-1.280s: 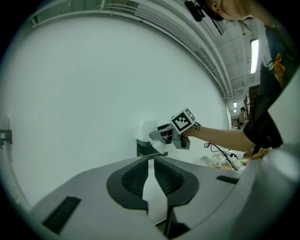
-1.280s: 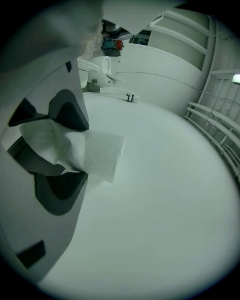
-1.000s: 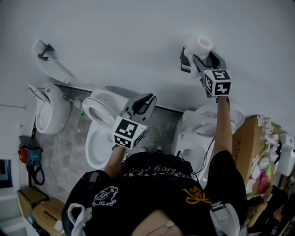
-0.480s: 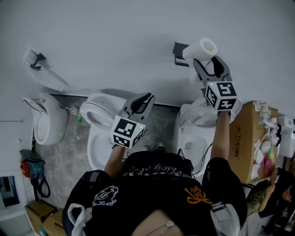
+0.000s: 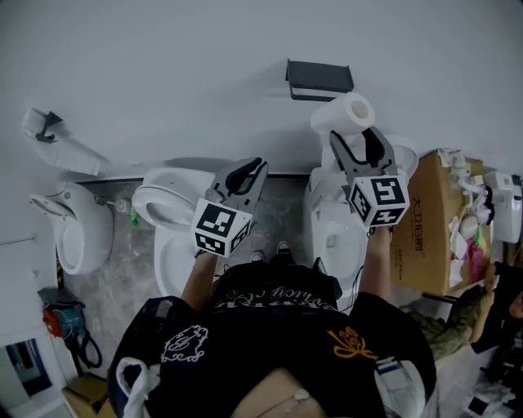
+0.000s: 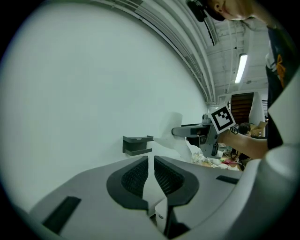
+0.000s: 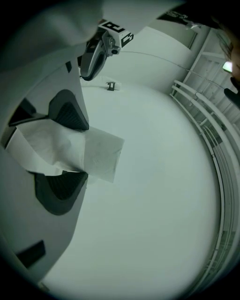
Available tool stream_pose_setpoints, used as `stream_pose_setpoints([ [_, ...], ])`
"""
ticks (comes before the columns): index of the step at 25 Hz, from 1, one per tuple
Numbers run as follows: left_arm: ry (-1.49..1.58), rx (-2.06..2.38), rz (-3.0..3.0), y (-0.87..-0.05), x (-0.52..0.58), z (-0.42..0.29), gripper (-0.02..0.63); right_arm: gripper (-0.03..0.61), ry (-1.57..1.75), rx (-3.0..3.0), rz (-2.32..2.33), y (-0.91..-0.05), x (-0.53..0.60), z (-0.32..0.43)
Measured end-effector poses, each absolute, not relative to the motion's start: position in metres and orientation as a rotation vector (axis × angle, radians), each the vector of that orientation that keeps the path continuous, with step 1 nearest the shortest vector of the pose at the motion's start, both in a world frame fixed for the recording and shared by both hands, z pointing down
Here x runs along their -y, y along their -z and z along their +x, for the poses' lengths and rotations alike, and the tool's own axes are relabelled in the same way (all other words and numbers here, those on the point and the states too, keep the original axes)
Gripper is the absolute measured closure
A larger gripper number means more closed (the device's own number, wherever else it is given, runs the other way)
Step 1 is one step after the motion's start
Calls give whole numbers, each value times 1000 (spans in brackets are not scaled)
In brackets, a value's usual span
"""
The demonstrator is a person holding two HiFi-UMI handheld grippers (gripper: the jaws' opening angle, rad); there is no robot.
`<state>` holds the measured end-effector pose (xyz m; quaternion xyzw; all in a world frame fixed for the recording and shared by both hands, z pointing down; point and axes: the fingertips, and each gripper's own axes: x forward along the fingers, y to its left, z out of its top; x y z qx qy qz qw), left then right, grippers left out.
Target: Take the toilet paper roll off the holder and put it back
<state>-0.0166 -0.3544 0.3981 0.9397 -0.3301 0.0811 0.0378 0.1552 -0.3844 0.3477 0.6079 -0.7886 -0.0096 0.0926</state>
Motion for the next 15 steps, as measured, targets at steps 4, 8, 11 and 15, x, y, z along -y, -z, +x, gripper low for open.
stream_pose_setpoints([
  [4, -259, 982, 2888, -403, 350, -15, 574, 281, -88, 2331, 1830, -378, 362, 149],
  [8, -275, 957, 2892, -407, 345, -13, 574, 281, -193, 2316, 1837, -412, 344, 138],
  [11, -282, 942, 2894, -409, 342, -9, 575, 281, -262, 2311, 1831, -437, 334, 131],
  [15, -287, 927, 2893, -413, 338, -8, 574, 281, -330, 2297, 1799, -468, 324, 120],
])
